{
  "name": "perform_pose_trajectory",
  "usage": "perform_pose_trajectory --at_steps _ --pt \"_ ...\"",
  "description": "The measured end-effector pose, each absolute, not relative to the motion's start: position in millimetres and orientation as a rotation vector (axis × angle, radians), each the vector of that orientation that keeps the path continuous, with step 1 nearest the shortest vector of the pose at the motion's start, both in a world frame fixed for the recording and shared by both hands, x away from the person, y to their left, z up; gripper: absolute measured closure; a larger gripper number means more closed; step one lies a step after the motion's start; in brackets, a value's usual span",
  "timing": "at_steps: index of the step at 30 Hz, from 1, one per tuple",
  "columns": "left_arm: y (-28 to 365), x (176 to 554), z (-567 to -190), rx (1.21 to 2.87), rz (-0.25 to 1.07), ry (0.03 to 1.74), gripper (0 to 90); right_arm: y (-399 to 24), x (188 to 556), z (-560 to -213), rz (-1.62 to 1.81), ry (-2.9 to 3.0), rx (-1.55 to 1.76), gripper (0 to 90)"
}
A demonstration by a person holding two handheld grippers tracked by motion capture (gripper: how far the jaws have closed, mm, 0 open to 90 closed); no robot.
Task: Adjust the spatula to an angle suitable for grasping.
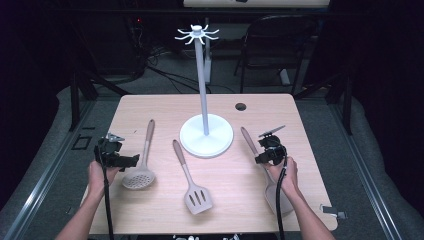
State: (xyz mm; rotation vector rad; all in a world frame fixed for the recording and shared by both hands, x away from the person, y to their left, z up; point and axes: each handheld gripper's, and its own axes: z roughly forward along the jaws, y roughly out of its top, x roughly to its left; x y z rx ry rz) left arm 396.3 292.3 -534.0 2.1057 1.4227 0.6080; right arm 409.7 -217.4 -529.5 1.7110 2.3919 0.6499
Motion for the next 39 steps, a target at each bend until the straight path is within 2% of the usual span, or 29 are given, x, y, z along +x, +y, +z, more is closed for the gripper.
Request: perform_pose_trajectory --at_steps 15,39 --pt "287.6 392.7 -523.7 2.064 0.585 1.405 0.0 -197.8 389.7 -508.3 0.675 2.475 1.462 78.0" --pt "257.4 379.8 -501.3 2.019 0.508 1.280 0.1 -141.4 376.5 -501.3 0.813 2.570 1.212 77.9"
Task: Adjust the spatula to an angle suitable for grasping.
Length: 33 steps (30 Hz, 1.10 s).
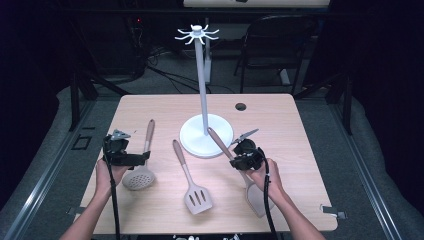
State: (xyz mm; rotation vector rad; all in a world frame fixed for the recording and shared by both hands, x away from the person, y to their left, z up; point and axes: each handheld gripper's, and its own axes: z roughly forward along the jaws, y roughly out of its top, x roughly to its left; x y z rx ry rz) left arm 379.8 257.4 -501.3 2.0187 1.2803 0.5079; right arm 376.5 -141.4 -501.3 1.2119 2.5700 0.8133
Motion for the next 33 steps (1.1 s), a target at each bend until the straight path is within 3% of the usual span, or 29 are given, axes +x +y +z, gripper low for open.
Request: perform_pose_trajectory --at_steps 33 --pt "202.7 384.7 -493.5 2.035 0.409 1.134 1.2 -110.1 380.9 -483.0 0.871 2.562 1.082 78.0"
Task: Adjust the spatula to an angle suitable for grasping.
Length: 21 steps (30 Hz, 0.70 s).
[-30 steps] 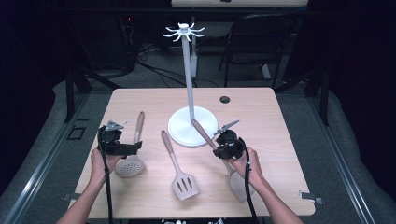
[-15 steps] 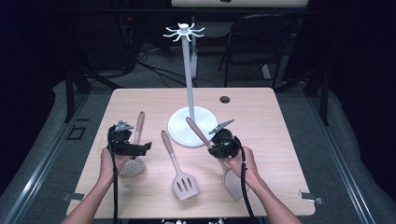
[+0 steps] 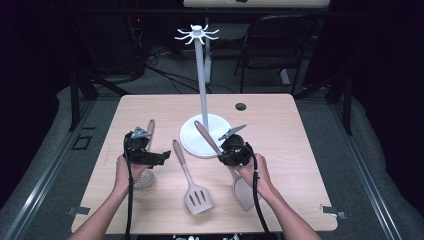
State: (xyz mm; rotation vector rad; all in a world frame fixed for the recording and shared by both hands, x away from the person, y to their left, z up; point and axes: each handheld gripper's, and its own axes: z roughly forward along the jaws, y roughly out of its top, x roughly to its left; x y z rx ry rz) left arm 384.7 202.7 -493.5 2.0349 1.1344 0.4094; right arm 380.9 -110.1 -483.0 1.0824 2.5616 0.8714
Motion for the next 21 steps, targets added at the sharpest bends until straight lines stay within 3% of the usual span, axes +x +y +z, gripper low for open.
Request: perform_pose_trajectory --at_steps 21 --pt "149.3 399.5 -484.4 1.973 0.260 1.032 3.1 -112.7 380.7 -475.6 0.920 2.513 1.080 78.0"
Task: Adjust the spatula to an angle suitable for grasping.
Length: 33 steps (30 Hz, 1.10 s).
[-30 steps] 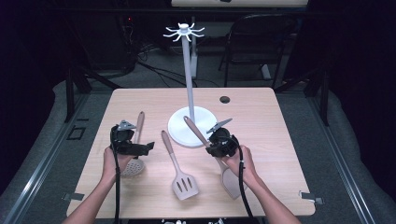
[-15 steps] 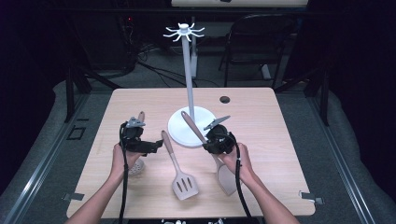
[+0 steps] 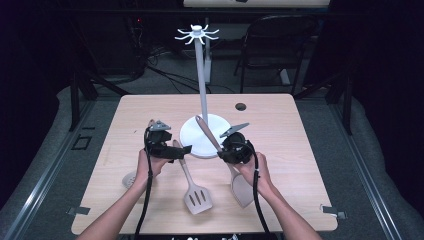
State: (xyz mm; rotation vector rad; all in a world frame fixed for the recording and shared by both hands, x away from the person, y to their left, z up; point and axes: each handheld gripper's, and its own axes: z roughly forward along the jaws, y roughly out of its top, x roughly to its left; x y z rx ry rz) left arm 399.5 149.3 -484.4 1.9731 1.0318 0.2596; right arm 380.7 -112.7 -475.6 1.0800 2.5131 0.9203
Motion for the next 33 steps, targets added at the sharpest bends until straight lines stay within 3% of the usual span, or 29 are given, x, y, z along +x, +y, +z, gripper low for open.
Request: perform_pose_trajectory --at_steps 13,33 --pt "130.3 400.8 -481.5 1.951 0.198 0.970 6.6 -95.9 381.8 -474.0 0.937 2.513 1.027 77.9" --pt "102.0 403.6 -478.6 1.845 0.069 0.882 46.1 -93.0 375.6 -469.6 1.002 2.459 1.018 77.7"
